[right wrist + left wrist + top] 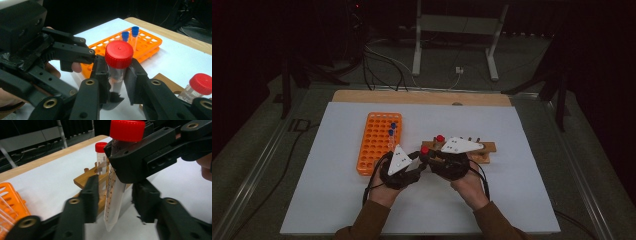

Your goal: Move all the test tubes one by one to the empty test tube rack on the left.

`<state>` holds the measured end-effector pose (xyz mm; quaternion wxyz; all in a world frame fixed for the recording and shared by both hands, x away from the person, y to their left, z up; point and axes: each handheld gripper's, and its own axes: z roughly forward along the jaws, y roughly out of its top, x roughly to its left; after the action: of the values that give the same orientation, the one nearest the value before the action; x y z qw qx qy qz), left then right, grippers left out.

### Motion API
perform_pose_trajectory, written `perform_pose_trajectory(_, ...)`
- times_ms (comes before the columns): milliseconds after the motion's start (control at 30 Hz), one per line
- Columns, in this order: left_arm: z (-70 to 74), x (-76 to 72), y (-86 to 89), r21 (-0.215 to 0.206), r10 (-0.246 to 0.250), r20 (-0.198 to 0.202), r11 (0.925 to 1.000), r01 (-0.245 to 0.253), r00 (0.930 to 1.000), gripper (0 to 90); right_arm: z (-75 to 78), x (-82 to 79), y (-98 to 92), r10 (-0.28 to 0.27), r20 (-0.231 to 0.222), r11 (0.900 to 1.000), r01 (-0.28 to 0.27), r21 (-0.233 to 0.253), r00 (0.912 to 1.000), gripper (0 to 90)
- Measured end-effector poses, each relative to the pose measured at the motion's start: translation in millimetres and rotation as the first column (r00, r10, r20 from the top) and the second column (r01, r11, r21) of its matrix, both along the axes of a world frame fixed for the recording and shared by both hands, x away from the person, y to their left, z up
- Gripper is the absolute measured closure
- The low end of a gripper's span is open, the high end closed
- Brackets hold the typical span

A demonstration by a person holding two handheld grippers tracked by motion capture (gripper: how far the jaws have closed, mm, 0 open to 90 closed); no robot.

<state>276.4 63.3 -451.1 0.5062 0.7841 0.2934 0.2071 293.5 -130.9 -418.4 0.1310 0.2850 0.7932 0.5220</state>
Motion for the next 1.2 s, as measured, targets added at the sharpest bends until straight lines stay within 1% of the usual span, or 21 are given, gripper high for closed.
perform_pose_trajectory(100, -0.6, 0.5, 0.2, 0.011, -0.004, -0.003, 0.9999, 0.004, 1.0000, 72.1, -1.5, 0.7, 0.8, 0.002, -0.006, 1.000, -0.002, -0.003, 1.0000, 74.7)
perform_pose_trajectory(233, -1.3, 0.3, -0.6, 0.012, -0.013, -0.006, 0.9998, 0.013, 0.9999, 74.9, -2.1, 1.2, 0.1, 0.008, -0.010, 1.000, -0.008, -0.006, 0.9999, 74.2)
perform_pose_trajectory(267, -1.5, 0.5, -0.7, 0.012, -0.012, -0.008, 0.9998, 0.012, 0.9999, 75.0, -2.3, 1.1, -0.1, 0.006, -0.009, 1.000, -0.006, -0.006, 0.9999, 72.6)
perform_pose_trajectory(300, -1.7, 0.8, -0.4, 0.014, -0.009, -0.008, 0.9999, 0.010, 0.9999, 75.1, -2.3, 1.4, -0.8, 0.002, -0.003, 1.000, -0.002, -0.006, 1.0000, 68.8)
perform_pose_trajectory(400, -2.2, 2.2, 2.4, 0.016, 0.006, -0.012, 0.9999, -0.006, 0.9999, 75.1, -1.4, 2.5, -5.1, 0.003, -0.008, 1.000, -0.003, 0.019, 1.0000, 57.9)
perform_pose_trajectory(533, -2.0, 4.2, 7.8, 0.007, 0.027, -0.016, 0.9996, -0.027, 0.9995, 75.2, 0.4, 3.6, -11.4, -0.019, 0.001, 0.999, 0.019, 0.044, 0.9998, 41.4)
perform_pose_trajectory(633, -1.6, 5.2, 12.0, -0.003, 0.043, -0.018, 0.9991, -0.043, 0.9989, 75.2, 0.0, 3.6, -14.4, -0.042, 0.011, 0.998, 0.042, 0.045, 0.9990, 34.6)
perform_pose_trajectory(800, -1.1, 7.8, 19.8, -0.016, 0.067, -0.019, 0.9976, -0.068, 0.9975, 75.1, -2.5, 4.2, -19.5, -0.077, 0.017, 0.996, 0.076, 0.045, 0.9969, 20.6)
perform_pose_trajectory(833, -0.8, 8.4, 21.7, -0.015, 0.073, -0.016, 0.9972, -0.074, 0.9972, 75.2, -2.9, 4.4, -21.1, -0.083, 0.015, 0.996, 0.082, 0.047, 0.9964, 18.8)
perform_pose_trajectory(900, -0.4, 9.5, 25.2, -0.027, 0.086, -0.019, 0.9959, -0.086, 0.9961, 75.1, -4.1, 4.8, -25.0, -0.095, 0.019, 0.994, 0.094, 0.049, 0.9953, 15.7)
perform_pose_trajectory(1033, -0.1, 12.4, 32.6, -0.042, 0.107, -0.024, 0.9933, -0.108, 0.9940, 75.1, -7.9, 5.8, -36.6, -0.129, 0.024, 0.991, 0.128, 0.042, 0.9914, 12.3)
perform_pose_trajectory(1200, 0.3, 14.8, 39.9, -0.053, 0.132, -0.023, 0.9897, -0.133, 0.9910, 75.1, -11.5, 6.1, -50.5, -0.177, 0.022, 0.984, 0.176, 0.035, 0.9840, 5.0)
